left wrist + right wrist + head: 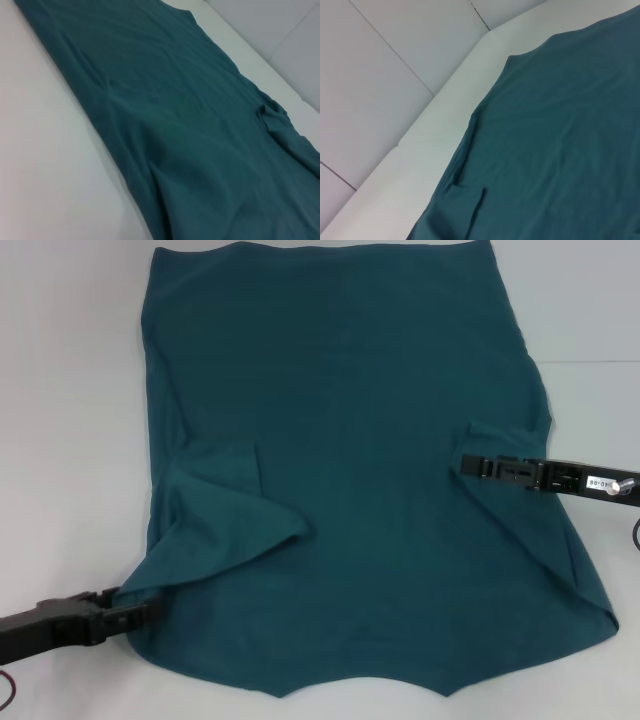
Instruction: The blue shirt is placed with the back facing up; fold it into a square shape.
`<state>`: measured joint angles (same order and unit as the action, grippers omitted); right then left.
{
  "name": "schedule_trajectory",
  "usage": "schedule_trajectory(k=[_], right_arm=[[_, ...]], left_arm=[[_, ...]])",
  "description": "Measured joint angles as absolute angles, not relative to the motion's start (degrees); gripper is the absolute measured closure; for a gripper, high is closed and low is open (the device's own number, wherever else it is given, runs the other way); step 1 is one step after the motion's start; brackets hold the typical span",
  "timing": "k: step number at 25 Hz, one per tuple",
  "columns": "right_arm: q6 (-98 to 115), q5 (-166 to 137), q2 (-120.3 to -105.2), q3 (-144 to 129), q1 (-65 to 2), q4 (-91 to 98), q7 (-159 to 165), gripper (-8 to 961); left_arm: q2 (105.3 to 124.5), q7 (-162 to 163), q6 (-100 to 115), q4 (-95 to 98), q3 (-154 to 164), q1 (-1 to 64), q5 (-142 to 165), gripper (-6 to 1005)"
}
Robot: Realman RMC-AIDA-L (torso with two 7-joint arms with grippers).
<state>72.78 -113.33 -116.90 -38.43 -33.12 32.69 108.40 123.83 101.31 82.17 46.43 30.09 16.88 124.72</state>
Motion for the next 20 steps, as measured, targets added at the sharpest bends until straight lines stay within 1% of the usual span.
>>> schedule_trajectory(k=[19, 20], right_arm=[[72.6, -113.6, -116.97, -38.5, -33.0, 32.6, 108.3, 28], [72.6, -113.6, -116.98, -38.5, -33.0, 32.6, 108.3, 28]], left_arm=[[123.79, 101.5, 80.4, 46.0, 31.8, 18.0, 126.2, 172], [123.78, 101.5, 80.4, 46.0, 31.8, 18.1, 126.2, 246]])
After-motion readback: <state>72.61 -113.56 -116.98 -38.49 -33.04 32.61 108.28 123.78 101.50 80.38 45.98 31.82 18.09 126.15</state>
